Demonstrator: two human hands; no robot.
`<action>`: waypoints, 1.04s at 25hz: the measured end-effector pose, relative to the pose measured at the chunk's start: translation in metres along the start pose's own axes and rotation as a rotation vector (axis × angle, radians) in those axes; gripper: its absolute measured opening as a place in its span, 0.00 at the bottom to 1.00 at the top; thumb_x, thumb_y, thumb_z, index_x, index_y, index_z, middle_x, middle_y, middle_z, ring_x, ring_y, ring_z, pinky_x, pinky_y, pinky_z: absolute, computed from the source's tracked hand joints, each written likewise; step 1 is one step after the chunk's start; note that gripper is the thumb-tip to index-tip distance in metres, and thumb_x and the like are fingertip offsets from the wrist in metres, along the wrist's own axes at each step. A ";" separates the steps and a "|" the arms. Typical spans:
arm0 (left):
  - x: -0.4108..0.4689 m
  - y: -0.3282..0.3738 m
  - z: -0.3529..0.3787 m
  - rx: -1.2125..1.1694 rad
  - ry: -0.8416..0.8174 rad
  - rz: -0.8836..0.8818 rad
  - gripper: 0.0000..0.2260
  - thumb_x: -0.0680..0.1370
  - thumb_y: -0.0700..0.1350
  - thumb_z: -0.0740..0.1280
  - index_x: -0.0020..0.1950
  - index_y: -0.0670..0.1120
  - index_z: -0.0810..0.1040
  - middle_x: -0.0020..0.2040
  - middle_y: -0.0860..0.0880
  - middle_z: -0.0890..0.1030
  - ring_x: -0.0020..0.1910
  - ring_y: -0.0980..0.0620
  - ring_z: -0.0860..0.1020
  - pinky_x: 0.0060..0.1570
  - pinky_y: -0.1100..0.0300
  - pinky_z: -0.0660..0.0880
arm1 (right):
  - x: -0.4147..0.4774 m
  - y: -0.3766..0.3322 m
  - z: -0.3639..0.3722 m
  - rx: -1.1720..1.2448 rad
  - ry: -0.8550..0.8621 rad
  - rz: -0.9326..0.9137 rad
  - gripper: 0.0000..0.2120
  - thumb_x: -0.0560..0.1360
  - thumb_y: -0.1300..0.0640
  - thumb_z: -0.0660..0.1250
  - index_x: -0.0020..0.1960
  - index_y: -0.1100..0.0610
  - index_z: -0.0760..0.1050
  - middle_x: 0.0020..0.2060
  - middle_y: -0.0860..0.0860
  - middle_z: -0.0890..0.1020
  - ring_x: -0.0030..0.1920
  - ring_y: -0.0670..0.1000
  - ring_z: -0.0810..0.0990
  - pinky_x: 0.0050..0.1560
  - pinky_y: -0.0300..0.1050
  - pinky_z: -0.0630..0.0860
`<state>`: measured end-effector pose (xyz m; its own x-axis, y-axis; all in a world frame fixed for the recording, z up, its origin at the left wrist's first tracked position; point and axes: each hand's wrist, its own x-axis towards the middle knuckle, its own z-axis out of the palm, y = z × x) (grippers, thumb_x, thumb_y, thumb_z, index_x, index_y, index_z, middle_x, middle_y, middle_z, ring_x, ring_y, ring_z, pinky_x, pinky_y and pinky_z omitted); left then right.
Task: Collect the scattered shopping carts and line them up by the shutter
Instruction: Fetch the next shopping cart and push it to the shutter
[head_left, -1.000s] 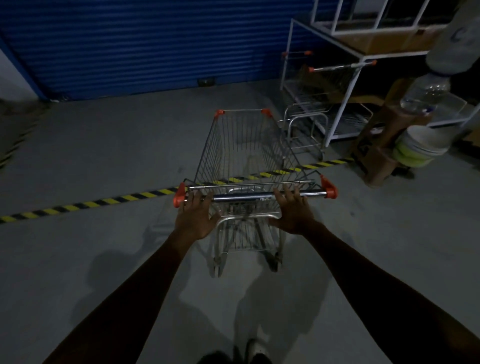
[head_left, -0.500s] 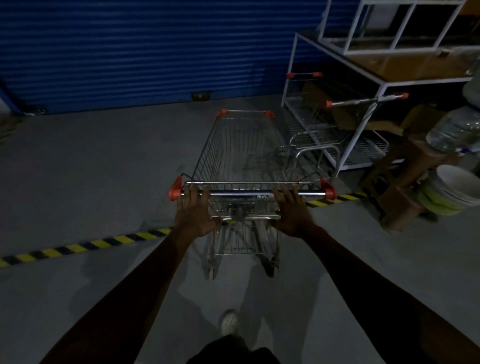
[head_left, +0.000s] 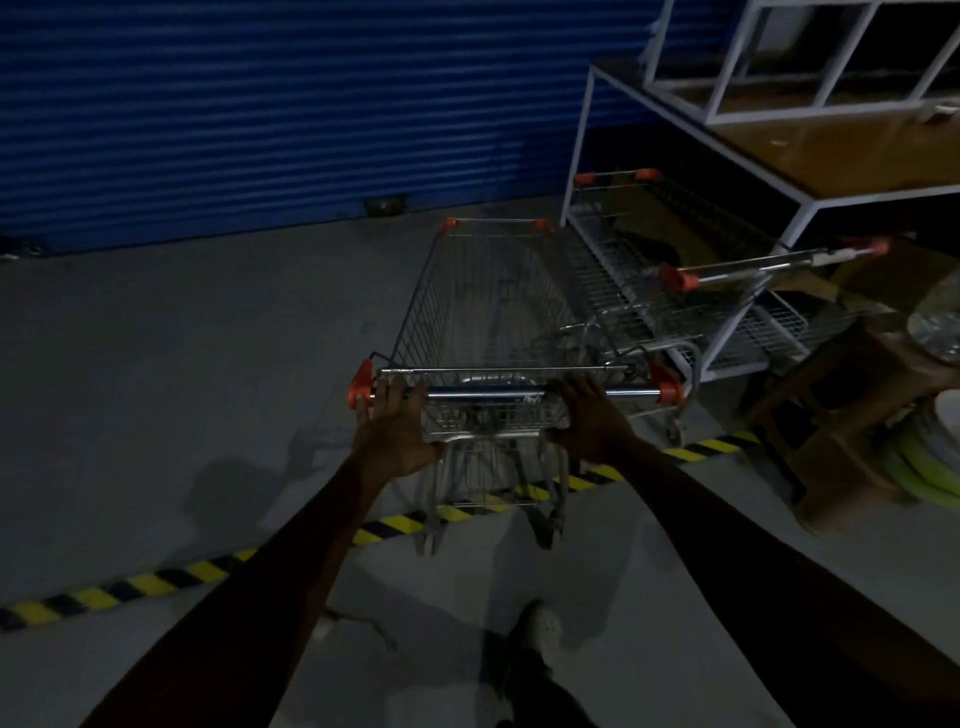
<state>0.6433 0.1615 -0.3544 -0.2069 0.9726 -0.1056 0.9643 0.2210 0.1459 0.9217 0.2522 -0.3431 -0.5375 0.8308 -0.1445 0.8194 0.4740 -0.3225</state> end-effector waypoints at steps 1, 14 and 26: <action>0.028 0.004 -0.003 -0.004 0.004 -0.011 0.44 0.71 0.66 0.67 0.79 0.55 0.48 0.79 0.45 0.48 0.78 0.44 0.45 0.74 0.40 0.43 | 0.027 0.009 -0.008 0.022 -0.022 0.021 0.46 0.64 0.32 0.56 0.72 0.61 0.68 0.70 0.62 0.70 0.73 0.66 0.61 0.74 0.62 0.55; 0.223 0.028 -0.028 0.060 -0.036 0.029 0.44 0.72 0.66 0.65 0.79 0.49 0.48 0.79 0.42 0.47 0.78 0.40 0.42 0.74 0.39 0.42 | 0.177 0.057 -0.048 0.023 0.017 0.151 0.50 0.66 0.30 0.58 0.78 0.58 0.54 0.76 0.59 0.59 0.77 0.64 0.51 0.76 0.61 0.49; 0.308 -0.045 -0.064 0.005 -0.098 0.178 0.42 0.76 0.68 0.57 0.79 0.42 0.51 0.79 0.38 0.48 0.78 0.39 0.44 0.74 0.40 0.45 | 0.122 -0.064 -0.048 0.366 0.249 0.483 0.40 0.75 0.48 0.70 0.78 0.56 0.54 0.77 0.55 0.60 0.74 0.56 0.63 0.68 0.44 0.62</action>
<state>0.5259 0.4558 -0.3309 -0.0158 0.9846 -0.1740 0.9850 0.0452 0.1663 0.8138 0.3372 -0.2948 -0.0275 0.9889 -0.1460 0.8128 -0.0629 -0.5791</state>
